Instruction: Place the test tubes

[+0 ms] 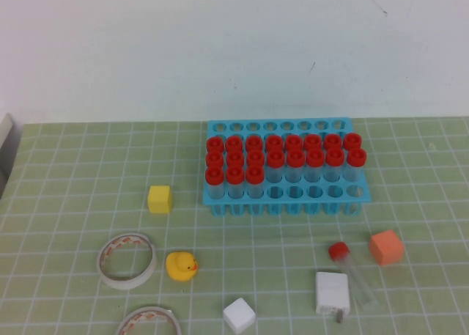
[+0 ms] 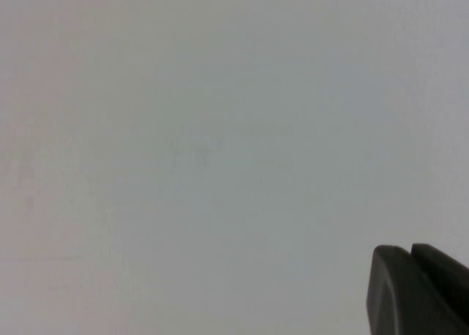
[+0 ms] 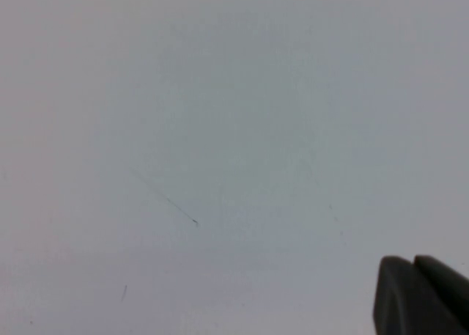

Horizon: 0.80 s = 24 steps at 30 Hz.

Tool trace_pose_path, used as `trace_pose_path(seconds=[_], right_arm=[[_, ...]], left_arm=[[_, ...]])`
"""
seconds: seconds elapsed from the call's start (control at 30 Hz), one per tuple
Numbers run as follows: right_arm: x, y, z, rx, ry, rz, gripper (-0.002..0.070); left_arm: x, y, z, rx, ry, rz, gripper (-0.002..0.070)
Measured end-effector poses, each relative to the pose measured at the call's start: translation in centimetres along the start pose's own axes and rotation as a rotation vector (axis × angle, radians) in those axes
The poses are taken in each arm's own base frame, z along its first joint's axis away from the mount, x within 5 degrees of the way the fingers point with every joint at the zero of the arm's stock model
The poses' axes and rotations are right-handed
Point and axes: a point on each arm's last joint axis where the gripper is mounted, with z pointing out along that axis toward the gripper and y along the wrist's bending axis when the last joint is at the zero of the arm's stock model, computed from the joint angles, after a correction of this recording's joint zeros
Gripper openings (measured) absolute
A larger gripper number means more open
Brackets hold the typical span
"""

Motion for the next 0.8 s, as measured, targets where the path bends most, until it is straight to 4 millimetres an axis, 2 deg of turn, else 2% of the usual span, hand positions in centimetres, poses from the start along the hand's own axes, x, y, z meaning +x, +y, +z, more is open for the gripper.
trace_pose_path(seconds=[0.13,0.27,0.3,0.37,0.53,0.67,0.8], right_arm=[[-2.0,-0.1,-0.1,0.029,0.087,-0.065,-0.0001],[-3.3,-0.4,0.9,0.056,0.229,-0.127,-0.0001],[-3.8,-0.4,1.5,0.062,0.295,-0.152,-0.0001],[-4.1,-0.5,2.6,0.066,0.407,-0.186,-0.0001],[-4.0,-0.1,5.6,0.010,0.728,-0.156,-0.0001],[-2.8,1.3,8.4,-0.178,0.963,-0.133,-0.0001],[-1.1,2.8,11.2,-0.380,1.101,-0.065,-0.0001]], left_arm=[[-2.4,-0.3,1.7,0.004,0.104,-0.001,-0.0001],[-2.9,-0.5,3.6,0.006,0.228,0.034,-0.0001],[-2.4,-0.5,4.6,0.007,0.322,0.043,-0.0001],[-1.6,-0.5,5.3,0.007,0.420,0.039,-0.0001],[0.6,-0.5,6.3,0.005,0.615,-0.018,-0.0001],[1.8,-0.8,6.5,0.006,0.721,-0.101,-0.0001],[3.2,-0.9,6.5,0.020,0.862,-0.105,-0.0001]])
